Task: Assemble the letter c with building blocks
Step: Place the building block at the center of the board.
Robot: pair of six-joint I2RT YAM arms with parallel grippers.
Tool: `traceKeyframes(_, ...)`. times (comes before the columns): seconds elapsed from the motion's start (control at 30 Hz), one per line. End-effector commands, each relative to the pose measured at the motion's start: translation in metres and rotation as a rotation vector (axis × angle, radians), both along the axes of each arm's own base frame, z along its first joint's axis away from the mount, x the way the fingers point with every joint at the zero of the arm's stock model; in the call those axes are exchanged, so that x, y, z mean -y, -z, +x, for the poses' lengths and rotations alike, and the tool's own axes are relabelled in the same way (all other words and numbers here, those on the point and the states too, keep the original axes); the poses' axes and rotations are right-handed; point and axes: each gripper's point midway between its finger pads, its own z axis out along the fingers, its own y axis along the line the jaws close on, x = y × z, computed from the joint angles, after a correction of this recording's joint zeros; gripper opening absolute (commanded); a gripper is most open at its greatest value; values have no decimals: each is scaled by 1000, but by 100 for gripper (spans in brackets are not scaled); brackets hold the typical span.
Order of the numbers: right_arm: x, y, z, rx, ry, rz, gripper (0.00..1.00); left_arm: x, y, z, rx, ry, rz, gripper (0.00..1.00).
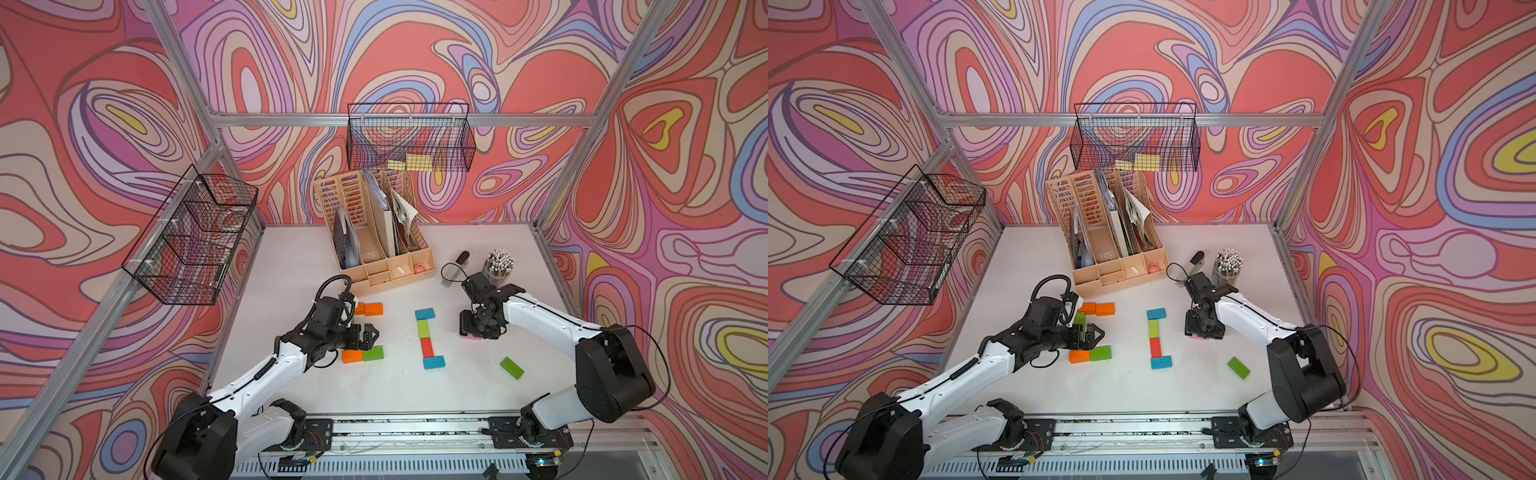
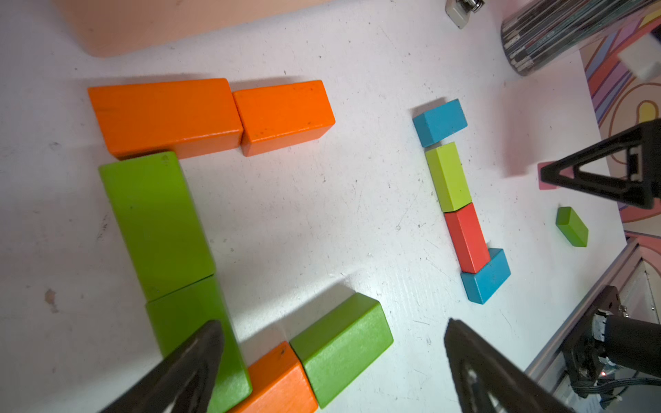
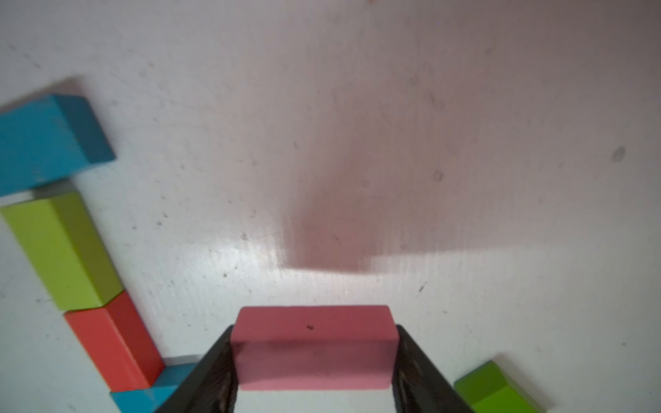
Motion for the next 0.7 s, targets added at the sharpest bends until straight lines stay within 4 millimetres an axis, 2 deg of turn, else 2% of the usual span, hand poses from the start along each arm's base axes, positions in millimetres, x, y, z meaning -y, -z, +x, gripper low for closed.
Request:
traceKeyframes(0.0, -7, -16, 18, 34, -103, -7, 57, 4, -6, 4, 23, 16, 0, 99)
traceKeyframes(0.3, -28, -24, 59, 53, -213, -6, 58, 4, -4, 4, 18, 18, 3, 99)
traceKeyframes(0.6, -37, -12, 74, 51, -265, -7, 57, 7, -4, 5, 11, 28, -3, 99)
traceKeyframes(0.63, -37, -2, 75, 28, -266, -12, 57, 7, -3, 5, 10, 28, -3, 99)
traceKeyframes(0.67, -38, 0, 76, 29, -266, -9, 57, 7, -3, 5, 10, 31, -2, 99)
